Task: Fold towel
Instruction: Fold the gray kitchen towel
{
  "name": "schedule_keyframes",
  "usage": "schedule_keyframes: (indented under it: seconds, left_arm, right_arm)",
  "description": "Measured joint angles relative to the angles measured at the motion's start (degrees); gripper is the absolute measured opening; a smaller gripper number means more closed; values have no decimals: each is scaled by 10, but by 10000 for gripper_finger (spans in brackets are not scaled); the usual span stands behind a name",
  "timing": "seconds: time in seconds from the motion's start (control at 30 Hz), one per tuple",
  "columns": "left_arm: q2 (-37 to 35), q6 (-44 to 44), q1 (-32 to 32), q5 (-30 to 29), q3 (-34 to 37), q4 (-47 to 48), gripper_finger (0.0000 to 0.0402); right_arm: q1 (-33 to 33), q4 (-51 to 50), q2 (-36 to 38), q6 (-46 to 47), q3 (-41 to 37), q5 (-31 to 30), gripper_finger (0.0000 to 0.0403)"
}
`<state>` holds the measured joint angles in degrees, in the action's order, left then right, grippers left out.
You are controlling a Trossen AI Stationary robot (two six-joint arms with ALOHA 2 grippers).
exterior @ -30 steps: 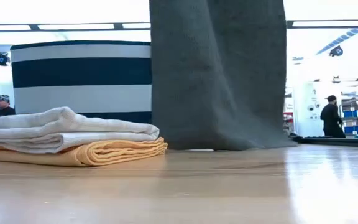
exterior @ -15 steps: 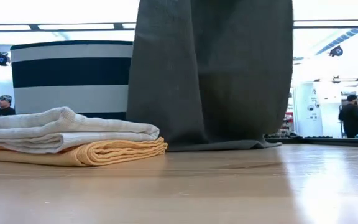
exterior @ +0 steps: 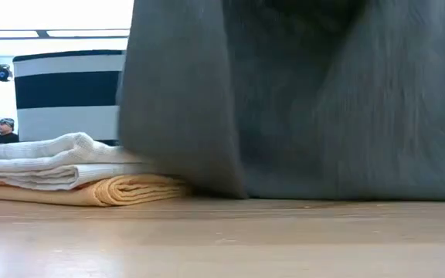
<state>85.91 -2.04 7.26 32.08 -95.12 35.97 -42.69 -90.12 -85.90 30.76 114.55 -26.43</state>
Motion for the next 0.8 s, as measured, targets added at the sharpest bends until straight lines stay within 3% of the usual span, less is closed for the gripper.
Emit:
schedule_keyframes:
  seconds: [0.27, 0.47, 0.7, 0.8]
  left_arm:
    - [-1, -42, 60, -57, 202, -155, 0]
    - [-1, -128, 81, -61, 345, -275, 0]
    - [8, -220, 93, -62, 433, -334, 0]
    - [10, -245, 100, -61, 449, -340, 6]
  right_arm:
    - [-7, 42, -51, 121, -223, 44, 2]
    - [-7, 249, -72, 121, -374, 101, 2]
    - [-5, 448, -103, 103, -466, 105, 7]
    - [-5, 495, -118, 121, -471, 145, 24]
